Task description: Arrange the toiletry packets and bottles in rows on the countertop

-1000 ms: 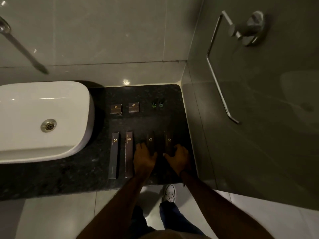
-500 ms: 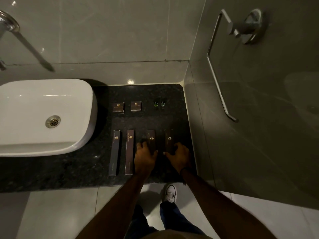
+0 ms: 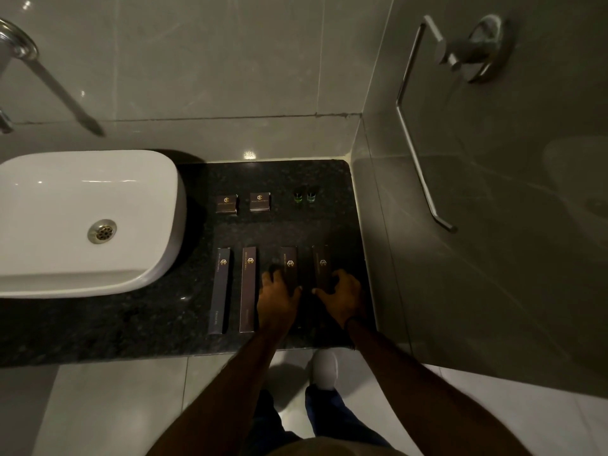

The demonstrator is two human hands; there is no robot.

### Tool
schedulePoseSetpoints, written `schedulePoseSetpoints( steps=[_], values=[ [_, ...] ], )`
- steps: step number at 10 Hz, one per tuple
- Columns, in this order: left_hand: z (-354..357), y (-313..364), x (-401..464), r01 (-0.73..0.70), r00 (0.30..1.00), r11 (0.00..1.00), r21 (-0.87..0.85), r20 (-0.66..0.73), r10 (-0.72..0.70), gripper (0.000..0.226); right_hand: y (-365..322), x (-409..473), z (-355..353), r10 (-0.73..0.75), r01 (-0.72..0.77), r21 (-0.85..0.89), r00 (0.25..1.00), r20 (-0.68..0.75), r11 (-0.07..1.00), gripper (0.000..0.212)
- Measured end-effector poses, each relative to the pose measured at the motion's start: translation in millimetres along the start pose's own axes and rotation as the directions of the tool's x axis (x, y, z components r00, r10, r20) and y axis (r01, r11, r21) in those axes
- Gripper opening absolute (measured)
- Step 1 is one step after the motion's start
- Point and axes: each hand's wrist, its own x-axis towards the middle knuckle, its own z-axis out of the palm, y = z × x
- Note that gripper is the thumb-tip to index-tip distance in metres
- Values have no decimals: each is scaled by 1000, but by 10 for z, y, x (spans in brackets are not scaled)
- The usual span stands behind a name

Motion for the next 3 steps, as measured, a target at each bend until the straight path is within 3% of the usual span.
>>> schedulePoseSetpoints(
  steps=[2,3],
  values=[
    [9,-29,12,-5,1000,1000,0,-6,5,55,6,-12,20,2,-2,5,1000,-10,1000,60],
    [26,-42,27,8,999,1000,5,-40,-8,60,17,-8,36,51,-46,80,997,-60,996,74]
  ],
)
